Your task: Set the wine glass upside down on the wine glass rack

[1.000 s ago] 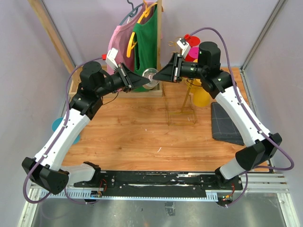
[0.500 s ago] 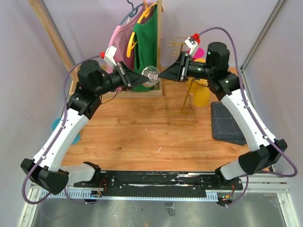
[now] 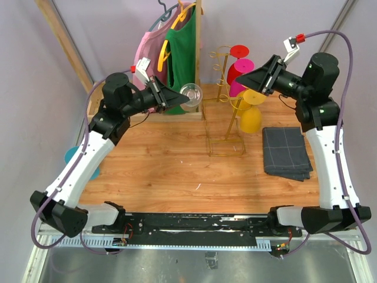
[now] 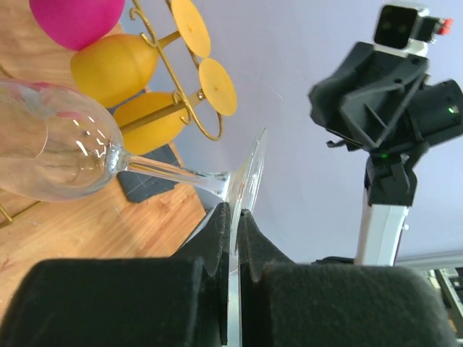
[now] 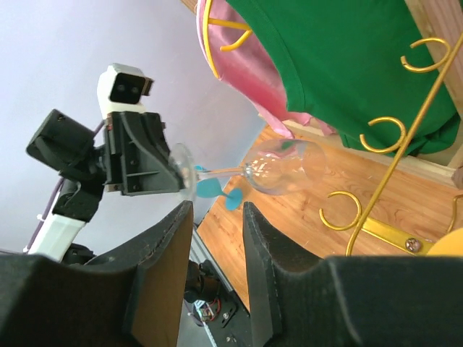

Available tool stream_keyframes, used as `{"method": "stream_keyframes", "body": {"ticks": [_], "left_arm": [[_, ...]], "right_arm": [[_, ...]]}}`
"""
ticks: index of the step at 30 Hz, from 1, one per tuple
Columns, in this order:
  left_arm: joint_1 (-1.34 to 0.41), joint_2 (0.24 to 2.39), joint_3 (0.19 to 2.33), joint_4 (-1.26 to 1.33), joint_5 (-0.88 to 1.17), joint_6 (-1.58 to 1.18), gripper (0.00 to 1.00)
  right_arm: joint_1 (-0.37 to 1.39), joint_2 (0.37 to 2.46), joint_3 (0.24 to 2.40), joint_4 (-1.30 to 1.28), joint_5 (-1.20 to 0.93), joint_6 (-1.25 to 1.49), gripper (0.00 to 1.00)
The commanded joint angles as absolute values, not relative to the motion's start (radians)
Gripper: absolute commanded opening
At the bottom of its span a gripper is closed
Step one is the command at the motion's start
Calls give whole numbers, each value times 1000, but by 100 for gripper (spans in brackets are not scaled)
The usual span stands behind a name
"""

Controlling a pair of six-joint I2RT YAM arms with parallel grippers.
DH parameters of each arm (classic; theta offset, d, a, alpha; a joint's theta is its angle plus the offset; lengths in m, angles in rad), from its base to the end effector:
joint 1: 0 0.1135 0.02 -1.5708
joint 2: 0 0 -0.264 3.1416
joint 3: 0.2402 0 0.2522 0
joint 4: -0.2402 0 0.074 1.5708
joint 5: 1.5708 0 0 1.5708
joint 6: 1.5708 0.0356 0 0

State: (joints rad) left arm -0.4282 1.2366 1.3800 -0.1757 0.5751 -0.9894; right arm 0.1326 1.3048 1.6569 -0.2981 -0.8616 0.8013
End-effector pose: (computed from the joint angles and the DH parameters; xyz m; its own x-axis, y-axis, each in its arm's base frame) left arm 0.2386 -0.1302 0.4539 -0.7206 -0.4419 -0.5342 0.4384 0.3065 -0.8449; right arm 0.2511 0.0607 0.5143 -0.5641 0.3967 -0.7242 -0.6209 0.3743 0.6887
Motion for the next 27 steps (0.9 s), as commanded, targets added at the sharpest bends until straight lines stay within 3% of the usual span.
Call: {"method": "stream_keyframes", "body": {"ticks": [1, 27], "left_arm": [[-437, 1311, 1410, -81, 622, -1043, 0], [-495, 1654, 1685, -68, 543, -1050, 0]], "right_arm": [[87, 1261, 1636, -310, -857, 775, 35], [5, 1206, 1587, -308, -854, 767, 35]]}}
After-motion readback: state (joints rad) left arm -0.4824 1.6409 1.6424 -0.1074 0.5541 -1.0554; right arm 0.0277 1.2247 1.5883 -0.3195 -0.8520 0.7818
